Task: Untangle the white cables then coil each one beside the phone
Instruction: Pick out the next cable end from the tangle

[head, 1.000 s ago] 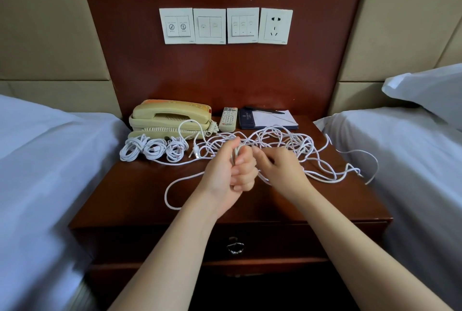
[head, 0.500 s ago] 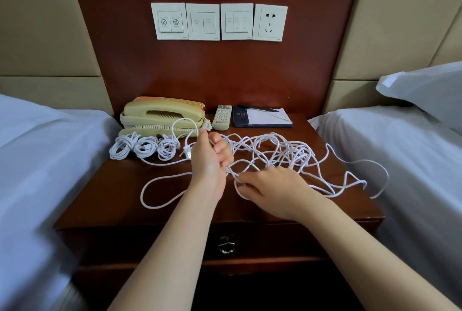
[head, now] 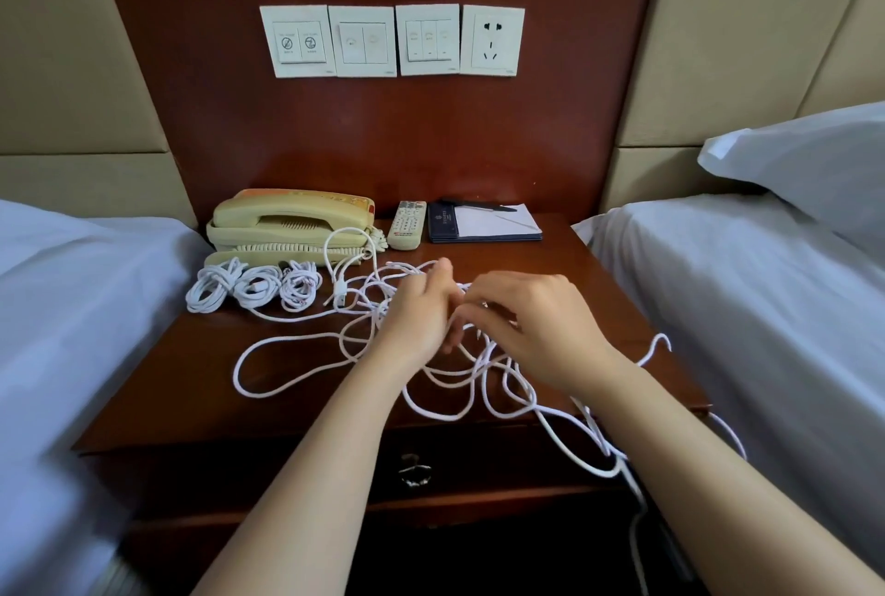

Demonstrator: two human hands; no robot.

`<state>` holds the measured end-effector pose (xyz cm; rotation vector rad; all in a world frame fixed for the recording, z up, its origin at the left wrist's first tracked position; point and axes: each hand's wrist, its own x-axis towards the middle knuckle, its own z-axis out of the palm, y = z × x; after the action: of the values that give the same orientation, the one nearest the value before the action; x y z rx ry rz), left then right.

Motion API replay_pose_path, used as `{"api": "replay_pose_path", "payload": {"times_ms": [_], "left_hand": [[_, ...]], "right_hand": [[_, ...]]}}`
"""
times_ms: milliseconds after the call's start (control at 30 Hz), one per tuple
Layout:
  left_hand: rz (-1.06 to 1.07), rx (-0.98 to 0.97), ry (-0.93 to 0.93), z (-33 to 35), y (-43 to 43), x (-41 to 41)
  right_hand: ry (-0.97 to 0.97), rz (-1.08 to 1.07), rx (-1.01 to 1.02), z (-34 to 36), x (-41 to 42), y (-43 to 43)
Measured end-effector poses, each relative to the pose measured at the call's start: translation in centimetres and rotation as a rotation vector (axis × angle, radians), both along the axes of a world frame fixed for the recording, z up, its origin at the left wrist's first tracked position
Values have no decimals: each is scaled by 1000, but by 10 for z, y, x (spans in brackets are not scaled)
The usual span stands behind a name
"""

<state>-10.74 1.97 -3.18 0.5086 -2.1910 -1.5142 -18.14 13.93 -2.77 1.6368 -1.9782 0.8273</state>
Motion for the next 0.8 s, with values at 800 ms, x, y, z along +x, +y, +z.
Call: {"api": "replay_pose_path", "payload": {"times_ms": [800], "left_hand": [[-130, 1090, 490, 5, -35, 15]], "right_hand": [[-407, -488, 19, -24, -78, 40]]}}
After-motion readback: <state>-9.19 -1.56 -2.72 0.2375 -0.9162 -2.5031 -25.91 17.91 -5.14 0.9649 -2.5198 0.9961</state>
